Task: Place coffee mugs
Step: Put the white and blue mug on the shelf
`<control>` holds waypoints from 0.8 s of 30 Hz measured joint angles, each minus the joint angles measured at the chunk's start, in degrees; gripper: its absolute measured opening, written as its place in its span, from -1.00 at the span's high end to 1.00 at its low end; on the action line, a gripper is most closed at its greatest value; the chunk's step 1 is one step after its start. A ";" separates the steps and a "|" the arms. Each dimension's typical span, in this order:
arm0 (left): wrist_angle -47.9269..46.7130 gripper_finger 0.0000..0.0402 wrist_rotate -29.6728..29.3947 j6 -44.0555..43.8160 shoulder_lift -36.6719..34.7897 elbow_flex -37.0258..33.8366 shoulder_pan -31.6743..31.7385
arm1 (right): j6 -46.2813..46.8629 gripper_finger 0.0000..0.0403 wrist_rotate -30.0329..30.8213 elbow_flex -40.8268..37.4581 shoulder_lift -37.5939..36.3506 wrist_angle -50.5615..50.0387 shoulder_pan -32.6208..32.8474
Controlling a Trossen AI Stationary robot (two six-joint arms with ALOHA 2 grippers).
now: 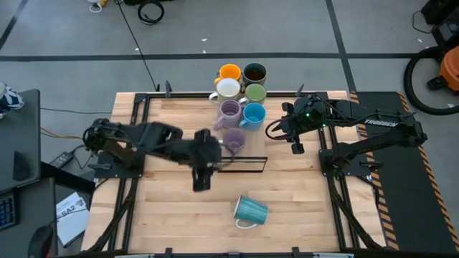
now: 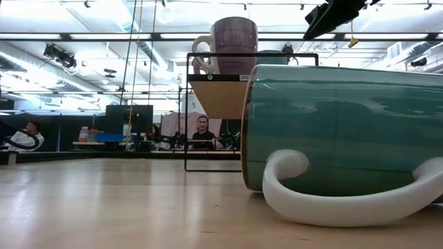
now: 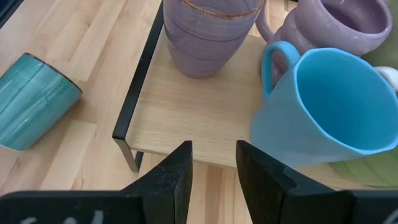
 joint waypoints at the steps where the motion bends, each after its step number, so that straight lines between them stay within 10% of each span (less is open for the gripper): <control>1: 0.12 0.31 -0.27 -1.05 0.05 -0.23 -1.40 | -0.02 0.36 -0.02 0.00 0.00 -0.04 0.00; 24: 28.38 0.31 -2.76 -20.92 0.35 -32.25 -15.00 | 12.91 0.36 -4.90 0.00 0.00 -0.06 0.41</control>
